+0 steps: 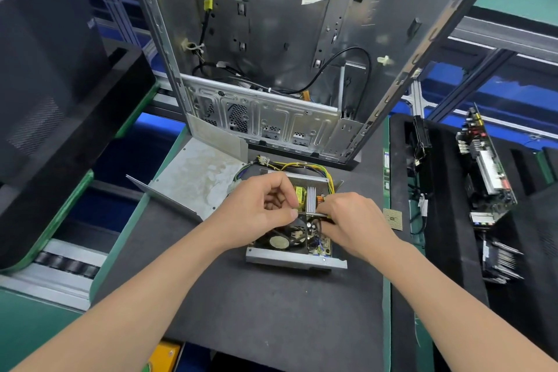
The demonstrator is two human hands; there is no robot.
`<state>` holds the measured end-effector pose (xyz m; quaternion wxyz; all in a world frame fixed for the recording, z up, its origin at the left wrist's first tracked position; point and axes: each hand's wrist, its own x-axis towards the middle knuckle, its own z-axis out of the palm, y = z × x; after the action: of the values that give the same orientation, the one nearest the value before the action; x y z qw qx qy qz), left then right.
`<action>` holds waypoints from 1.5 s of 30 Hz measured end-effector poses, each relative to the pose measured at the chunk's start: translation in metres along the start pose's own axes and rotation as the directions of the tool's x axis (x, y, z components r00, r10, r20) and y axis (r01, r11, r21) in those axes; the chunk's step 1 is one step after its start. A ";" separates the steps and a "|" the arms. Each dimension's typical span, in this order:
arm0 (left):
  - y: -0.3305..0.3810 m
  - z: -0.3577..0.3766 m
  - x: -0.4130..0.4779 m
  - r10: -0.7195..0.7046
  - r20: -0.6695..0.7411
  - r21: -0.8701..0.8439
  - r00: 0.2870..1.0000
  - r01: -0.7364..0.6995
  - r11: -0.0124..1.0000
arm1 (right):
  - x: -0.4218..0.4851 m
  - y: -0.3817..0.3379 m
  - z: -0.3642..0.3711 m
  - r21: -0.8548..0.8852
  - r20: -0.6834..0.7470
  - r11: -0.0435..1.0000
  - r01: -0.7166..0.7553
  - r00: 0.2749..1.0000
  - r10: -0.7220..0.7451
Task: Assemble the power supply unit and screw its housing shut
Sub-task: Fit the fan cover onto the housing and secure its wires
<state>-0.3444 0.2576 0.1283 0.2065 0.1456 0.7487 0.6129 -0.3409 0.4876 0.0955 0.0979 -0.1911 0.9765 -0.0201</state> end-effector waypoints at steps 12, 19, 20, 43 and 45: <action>-0.003 -0.001 0.002 -0.009 0.029 0.038 1.000 0.007 0.999 | 0.011 -0.008 -0.003 -0.056 0.044 0.995 -0.088 0.995 0.090; -0.008 0.001 0.001 -0.004 0.066 0.029 0.998 0.002 1.000 | 0.019 -0.005 -0.010 -0.005 0.111 0.992 -0.127 0.986 0.127; -0.008 0.001 0.001 0.000 0.069 0.033 0.998 -0.002 0.999 | 0.019 -0.005 -0.011 0.001 0.118 0.991 -0.133 0.984 0.132; -0.020 0.000 -0.002 0.027 0.126 0.079 0.992 -0.037 0.996 | 0.017 -0.013 -0.018 -0.006 0.189 0.980 -0.199 0.962 0.196; -0.020 0.002 -0.003 0.033 0.133 0.105 0.991 -0.047 0.993 | 0.016 -0.014 -0.017 0.028 0.178 0.969 -0.246 0.955 0.237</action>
<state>-0.3405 0.2537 0.1087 0.2348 0.2117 0.7624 0.5646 -0.3538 0.4689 0.1106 0.1889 -0.0690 0.9794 -0.0155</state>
